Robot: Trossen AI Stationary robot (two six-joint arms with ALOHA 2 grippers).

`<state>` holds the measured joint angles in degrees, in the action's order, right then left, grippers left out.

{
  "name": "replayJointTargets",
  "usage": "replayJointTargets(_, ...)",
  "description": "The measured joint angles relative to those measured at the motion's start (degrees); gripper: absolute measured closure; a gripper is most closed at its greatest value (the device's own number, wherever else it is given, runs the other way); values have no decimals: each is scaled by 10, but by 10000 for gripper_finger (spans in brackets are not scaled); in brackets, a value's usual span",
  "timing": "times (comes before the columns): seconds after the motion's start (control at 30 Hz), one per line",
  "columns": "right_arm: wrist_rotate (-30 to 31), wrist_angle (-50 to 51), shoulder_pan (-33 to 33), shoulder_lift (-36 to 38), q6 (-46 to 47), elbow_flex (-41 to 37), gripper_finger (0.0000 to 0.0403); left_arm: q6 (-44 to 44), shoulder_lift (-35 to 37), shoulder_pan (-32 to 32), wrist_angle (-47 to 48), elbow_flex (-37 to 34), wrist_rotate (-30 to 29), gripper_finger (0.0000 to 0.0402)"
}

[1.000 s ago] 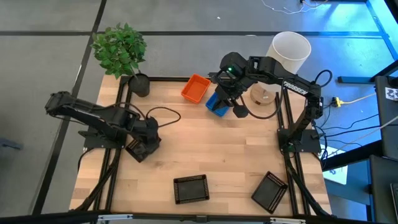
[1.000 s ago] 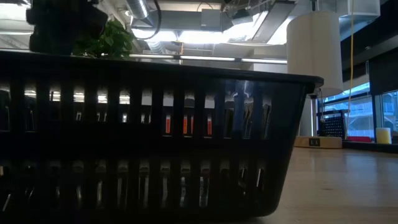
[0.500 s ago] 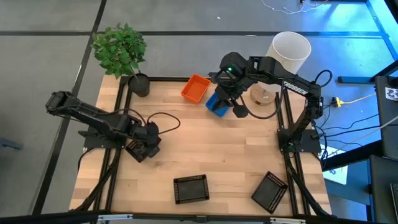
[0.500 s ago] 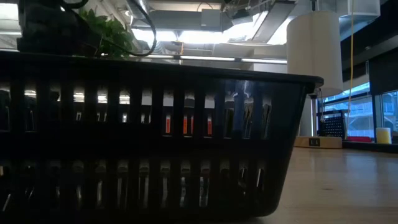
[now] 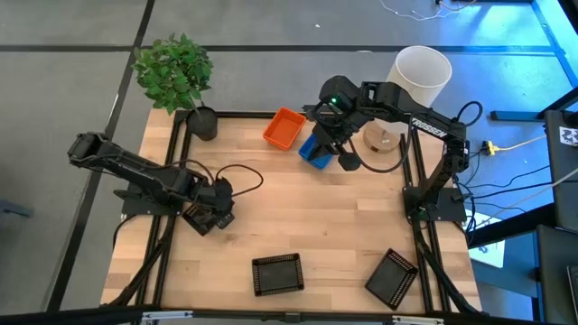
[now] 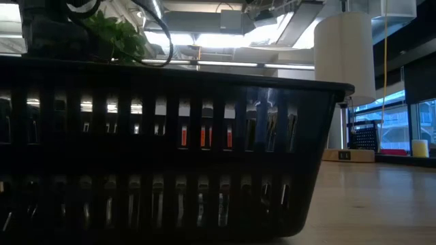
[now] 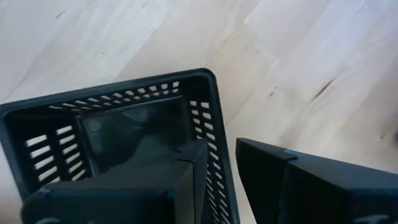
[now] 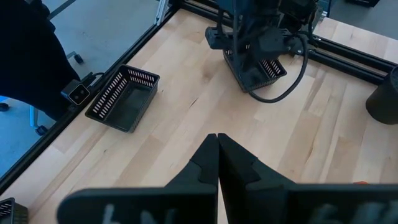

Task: Stack baskets by color
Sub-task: Adjust the black bin

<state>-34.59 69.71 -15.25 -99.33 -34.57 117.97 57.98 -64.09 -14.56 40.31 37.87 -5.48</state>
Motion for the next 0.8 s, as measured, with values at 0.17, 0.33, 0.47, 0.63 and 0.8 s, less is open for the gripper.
replayJointTargets(0.17,0,0,0,0,0,0,403,-7,-40,-14,-5,0,0,324)
replayJointTargets(0.33,0,0,0,0,0,0,403,-11,-74,-25,-6,0,0,324)
replayJointTargets(0.47,0,0,0,0,0,0,403,-11,-102,-28,-6,0,0,324)
replayJointTargets(0.63,1,0,0,0,-1,0,403,-11,-133,-28,-6,0,-2,334)
replayJointTargets(0.8,1,0,0,0,-1,0,403,-16,-145,-28,-18,1,-13,392)
